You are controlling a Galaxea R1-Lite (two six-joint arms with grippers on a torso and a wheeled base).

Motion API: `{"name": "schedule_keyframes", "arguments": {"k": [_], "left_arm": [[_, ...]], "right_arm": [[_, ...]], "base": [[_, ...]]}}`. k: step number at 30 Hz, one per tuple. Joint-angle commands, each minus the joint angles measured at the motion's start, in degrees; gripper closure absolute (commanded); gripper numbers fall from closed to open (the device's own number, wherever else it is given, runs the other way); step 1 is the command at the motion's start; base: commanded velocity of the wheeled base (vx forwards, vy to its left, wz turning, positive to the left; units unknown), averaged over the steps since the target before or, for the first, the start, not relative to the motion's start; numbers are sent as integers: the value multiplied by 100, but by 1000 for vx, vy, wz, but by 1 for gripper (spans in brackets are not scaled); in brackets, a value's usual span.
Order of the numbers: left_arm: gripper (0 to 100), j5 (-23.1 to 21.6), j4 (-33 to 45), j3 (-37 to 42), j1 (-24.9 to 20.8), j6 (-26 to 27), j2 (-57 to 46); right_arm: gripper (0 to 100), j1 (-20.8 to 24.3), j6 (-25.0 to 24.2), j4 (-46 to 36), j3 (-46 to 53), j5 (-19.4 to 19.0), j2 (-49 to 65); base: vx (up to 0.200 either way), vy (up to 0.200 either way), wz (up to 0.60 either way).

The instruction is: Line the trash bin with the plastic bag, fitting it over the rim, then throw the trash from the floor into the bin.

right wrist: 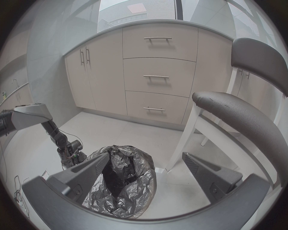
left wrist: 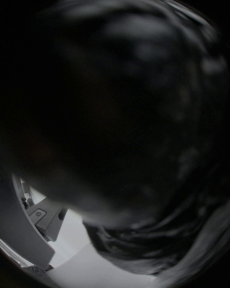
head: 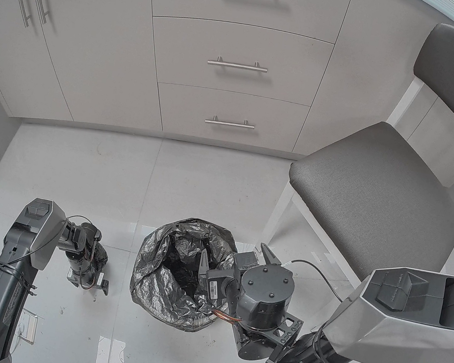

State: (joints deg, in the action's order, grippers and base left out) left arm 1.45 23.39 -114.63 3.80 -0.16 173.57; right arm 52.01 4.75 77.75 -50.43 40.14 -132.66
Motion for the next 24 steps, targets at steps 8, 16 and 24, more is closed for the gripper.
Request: {"name": "schedule_keyframes", "arguments": {"k": [8, 16, 24], "left_arm": [[0, -4, -626, 4, 85, 912, -790], [0, 48, -977, 4, 112, 1264, -605], [0, 13, -986, 4, 279, 1264, -447]], "right_arm": [[0, 3, 78, 12, -63, 2, -261], [0, 3, 87, 21, -63, 11, -261], [0, 3, 87, 21, -63, 11, -261]], "base": [[0, 0, 0], [0, 0, 0], [0, 0, 0]]}}
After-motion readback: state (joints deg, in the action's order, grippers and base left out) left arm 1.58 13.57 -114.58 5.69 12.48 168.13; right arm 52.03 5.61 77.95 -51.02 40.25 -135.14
